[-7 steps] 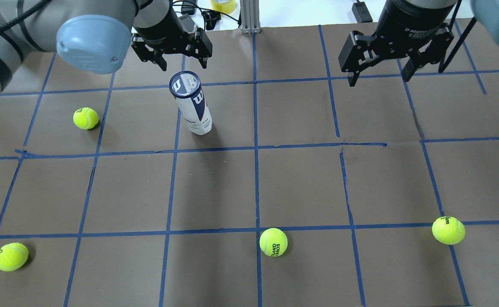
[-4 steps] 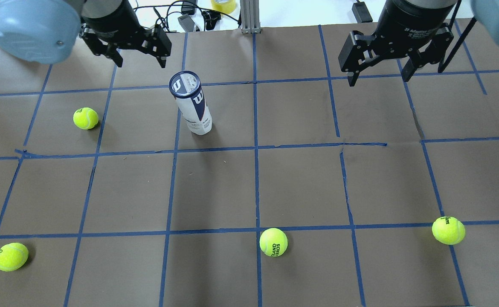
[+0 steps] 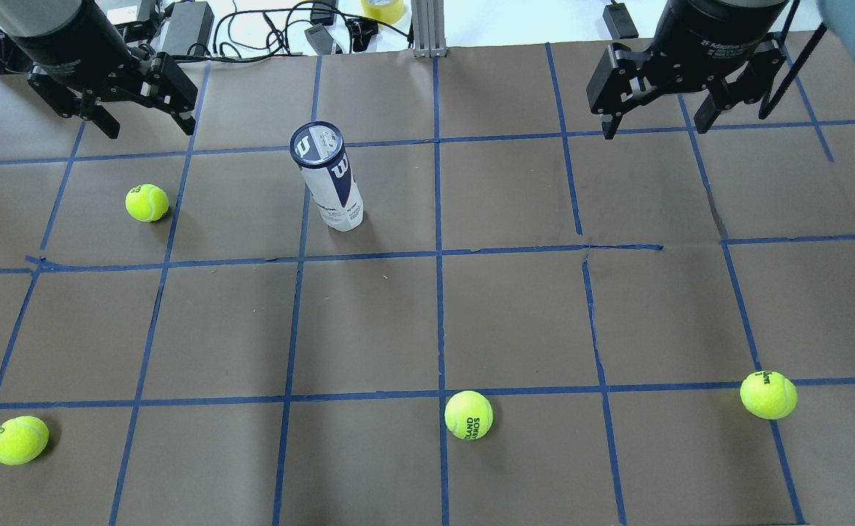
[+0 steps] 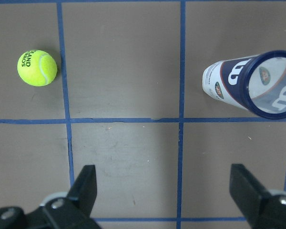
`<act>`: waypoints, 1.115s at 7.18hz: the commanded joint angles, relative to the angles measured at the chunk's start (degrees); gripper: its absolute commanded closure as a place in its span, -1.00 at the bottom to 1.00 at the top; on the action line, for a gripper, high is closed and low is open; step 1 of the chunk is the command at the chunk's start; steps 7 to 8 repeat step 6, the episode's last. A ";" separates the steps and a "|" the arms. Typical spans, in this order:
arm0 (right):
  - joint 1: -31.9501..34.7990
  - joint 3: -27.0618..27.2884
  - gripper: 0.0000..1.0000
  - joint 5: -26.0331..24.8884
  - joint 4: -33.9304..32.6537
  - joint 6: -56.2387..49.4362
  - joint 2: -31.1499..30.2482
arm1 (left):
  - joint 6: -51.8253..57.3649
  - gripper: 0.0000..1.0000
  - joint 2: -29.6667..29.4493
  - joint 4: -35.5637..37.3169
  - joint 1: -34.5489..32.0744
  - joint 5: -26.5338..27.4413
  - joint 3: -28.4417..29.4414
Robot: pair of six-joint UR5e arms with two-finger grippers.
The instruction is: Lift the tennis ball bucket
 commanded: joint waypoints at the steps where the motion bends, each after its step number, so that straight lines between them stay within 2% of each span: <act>1: -0.15 -1.37 -1.00 -0.21 -0.16 0.20 0.08 | 0.40 -1.00 4.35 -0.26 -0.38 -1.29 -5.07; 3: -0.15 -3.92 -1.00 -0.13 0.19 0.11 2.01 | -0.39 -1.00 4.98 0.35 -1.86 -0.85 -6.32; 8: -0.15 -2.87 -1.00 -0.13 0.10 0.03 2.02 | -0.31 -1.00 4.98 0.53 -1.96 -0.68 -6.50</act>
